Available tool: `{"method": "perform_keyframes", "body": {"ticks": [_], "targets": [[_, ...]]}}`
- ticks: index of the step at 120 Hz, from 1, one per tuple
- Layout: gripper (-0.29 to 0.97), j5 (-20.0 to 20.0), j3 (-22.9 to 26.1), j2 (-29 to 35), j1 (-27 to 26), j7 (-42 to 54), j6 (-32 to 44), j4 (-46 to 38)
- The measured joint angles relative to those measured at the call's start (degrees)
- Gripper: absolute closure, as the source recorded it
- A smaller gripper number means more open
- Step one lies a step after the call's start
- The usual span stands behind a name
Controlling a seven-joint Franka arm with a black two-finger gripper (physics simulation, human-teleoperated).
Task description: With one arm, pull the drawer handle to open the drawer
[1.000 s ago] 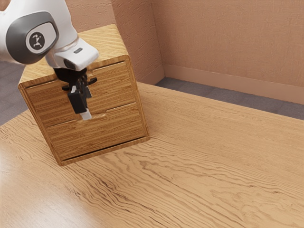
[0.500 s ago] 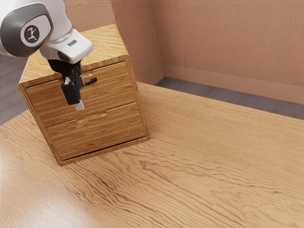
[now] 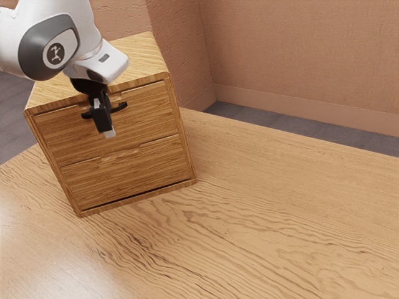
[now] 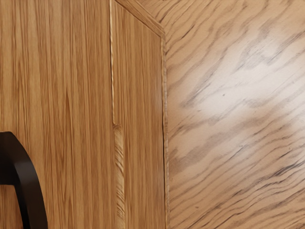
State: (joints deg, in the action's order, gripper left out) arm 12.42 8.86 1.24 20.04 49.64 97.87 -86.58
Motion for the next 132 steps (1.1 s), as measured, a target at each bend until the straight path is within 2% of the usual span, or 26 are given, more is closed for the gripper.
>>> {"method": "perform_keyframes", "body": {"ticks": [28, 58, 81, 132], "targets": [[0.01, 0.27, -0.33, -0.60, 0.37, -1.11, 1.07, 0.07], [0.19, 0.23, -0.35, -0.58, 0.95, -2.23, 1.44, 0.07], [0.26, -0.90, -0.90, -0.31, 0.75, -3.00, 0.90, 0.08], [0.22, -5.73, 0.19, -0.03, 1.97, -3.68, -4.04, 0.12]]}}
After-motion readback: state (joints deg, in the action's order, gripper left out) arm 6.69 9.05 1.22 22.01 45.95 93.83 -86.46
